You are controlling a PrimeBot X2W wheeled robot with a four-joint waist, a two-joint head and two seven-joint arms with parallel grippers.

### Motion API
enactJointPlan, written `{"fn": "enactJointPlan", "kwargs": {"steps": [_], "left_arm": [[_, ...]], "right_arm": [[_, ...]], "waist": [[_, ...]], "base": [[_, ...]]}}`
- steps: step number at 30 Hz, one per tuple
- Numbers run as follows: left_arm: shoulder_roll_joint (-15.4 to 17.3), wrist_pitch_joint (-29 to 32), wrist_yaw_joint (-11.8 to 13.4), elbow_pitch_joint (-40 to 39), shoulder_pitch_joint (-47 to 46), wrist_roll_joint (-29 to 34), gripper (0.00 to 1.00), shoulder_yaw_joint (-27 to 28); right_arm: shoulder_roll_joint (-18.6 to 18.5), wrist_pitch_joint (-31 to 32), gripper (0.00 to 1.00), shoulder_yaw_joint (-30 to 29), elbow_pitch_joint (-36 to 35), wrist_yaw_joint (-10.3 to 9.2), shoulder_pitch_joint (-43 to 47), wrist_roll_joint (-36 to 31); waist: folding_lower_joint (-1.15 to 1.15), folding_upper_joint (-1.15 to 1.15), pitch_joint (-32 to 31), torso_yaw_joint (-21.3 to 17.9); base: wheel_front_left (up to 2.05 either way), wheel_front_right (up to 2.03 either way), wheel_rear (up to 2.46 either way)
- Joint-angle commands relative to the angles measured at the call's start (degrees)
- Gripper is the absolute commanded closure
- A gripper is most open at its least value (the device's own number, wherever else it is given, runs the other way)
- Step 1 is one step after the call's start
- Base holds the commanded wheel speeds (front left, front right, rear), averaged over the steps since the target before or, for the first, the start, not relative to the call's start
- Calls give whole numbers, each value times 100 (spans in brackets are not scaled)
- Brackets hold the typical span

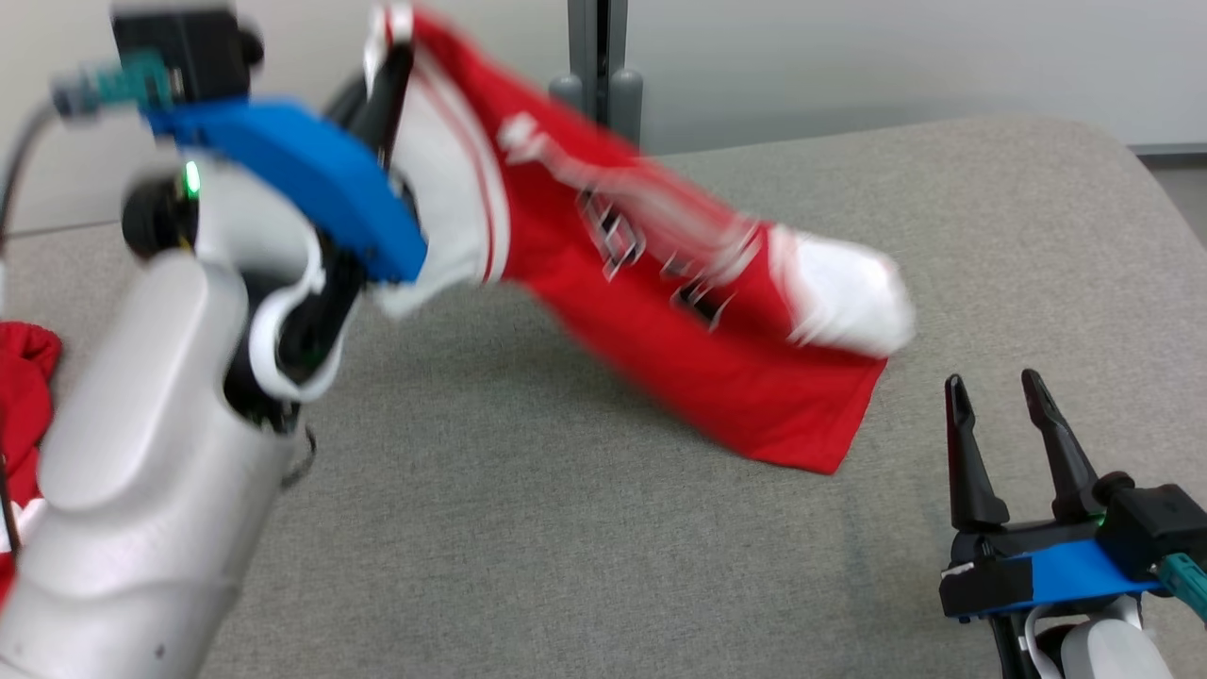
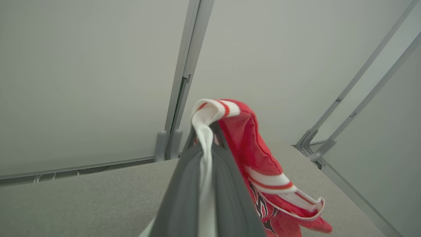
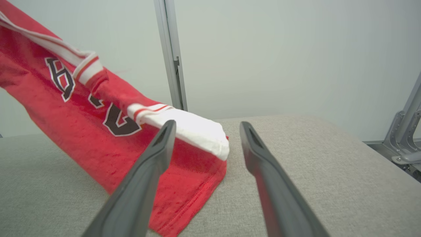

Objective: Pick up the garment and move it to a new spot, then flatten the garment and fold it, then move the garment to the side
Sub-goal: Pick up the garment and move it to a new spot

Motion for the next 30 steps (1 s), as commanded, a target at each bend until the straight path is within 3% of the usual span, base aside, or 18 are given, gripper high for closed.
{"fn": "enactJointPlan", "kwargs": {"steps": [1,8,16,17,20,25,30], "left_arm": [[-9,-160,75,203,312,-68,100,88],[61,-1313,63,1531,1296,-24,100,333],[-106,-2082,-225,2567,1526,-84,99,470],[-127,-2185,-264,2668,1513,-64,66,464],[-229,-2451,-397,2940,1463,-47,0,454],[-275,-3093,-749,3149,1469,27,0,481],[-223,-3345,-972,3047,1779,284,0,497]], "right_arm": [[-9,-20,0,-4,-30,1,-85,36],[-10,-20,0,37,-46,1,-214,49],[-11,-20,0,17,-4,1,-300,-34],[-11,-20,0,17,4,1,-308,-36],[-11,-20,0,33,17,1,-334,-66],[-11,-20,0,49,52,1,-381,-114],[-10,-20,0,-6,67,1,-360,-194]], "waist": [[0,0,103,62],[0,0,427,146],[0,0,578,250],[0,0,585,264],[0,0,584,305],[0,0,483,334],[0,0,279,379]], "base": [[0,0,0],[0,0,0],[0,0,0],[0,0,0],[0,0,0],[0,0,0],[0,0,0]]}}
